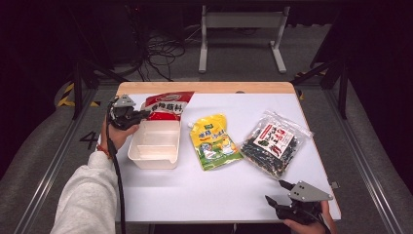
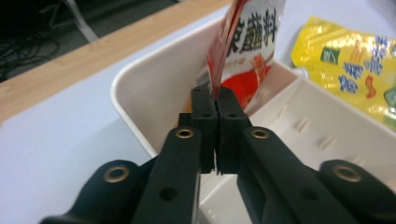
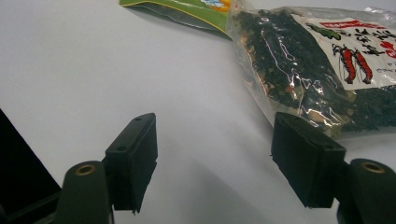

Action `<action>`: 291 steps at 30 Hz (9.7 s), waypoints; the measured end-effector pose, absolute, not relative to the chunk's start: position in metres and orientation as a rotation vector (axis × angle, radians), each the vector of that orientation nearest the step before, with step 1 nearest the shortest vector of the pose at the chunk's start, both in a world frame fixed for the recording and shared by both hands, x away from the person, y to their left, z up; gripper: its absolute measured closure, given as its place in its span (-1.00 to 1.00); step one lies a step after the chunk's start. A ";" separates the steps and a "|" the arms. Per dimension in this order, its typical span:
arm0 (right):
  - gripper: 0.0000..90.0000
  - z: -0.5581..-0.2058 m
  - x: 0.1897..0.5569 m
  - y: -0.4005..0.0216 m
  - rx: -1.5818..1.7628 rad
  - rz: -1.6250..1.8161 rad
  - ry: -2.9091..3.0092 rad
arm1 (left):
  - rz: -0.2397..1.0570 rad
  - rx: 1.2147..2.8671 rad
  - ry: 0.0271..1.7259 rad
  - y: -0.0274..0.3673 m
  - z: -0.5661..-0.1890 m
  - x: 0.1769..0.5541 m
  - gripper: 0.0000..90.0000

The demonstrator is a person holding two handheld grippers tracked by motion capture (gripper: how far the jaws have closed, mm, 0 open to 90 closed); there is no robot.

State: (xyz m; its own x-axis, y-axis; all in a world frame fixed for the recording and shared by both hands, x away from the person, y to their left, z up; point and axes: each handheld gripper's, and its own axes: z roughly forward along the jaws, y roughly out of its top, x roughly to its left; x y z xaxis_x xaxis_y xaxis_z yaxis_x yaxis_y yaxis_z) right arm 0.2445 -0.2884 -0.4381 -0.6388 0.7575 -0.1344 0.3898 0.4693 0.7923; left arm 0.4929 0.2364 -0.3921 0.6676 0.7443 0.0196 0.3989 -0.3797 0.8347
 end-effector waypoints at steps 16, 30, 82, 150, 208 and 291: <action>-0.05 -0.430 0.247 -0.309 1.040 1.106 2.122 | 0.592 1.944 0.739 0.236 -0.367 0.418 0.46; 0.09 -0.426 0.261 -0.329 1.091 1.117 1.994 | 0.536 1.928 0.690 0.217 -0.387 0.338 -0.42; -0.31 -0.450 0.392 -0.356 1.638 1.186 2.101 | 0.399 2.183 0.638 0.187 -0.458 0.285 -0.56; 0.75 -0.426 0.325 -0.274 0.853 1.591 2.280 | -0.027 1.887 0.516 0.053 -0.426 0.348 0.23; -0.29 -0.426 0.290 -0.275 0.888 1.292 2.297 | 0.218 1.758 0.303 0.107 -0.342 0.340 0.72; -0.34 -0.442 0.295 -0.266 0.904 1.229 2.356 | 0.476 1.877 0.608 0.247 -0.387 0.423 0.72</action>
State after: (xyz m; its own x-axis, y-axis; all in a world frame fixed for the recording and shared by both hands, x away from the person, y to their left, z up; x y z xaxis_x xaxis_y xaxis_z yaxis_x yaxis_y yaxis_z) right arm 0.2954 -0.2660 -0.4423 -0.7428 0.6695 -0.0019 0.3816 0.4257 0.8205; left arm 0.4226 0.2470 -0.3867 0.7913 0.6098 0.0443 0.1894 -0.3134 0.9306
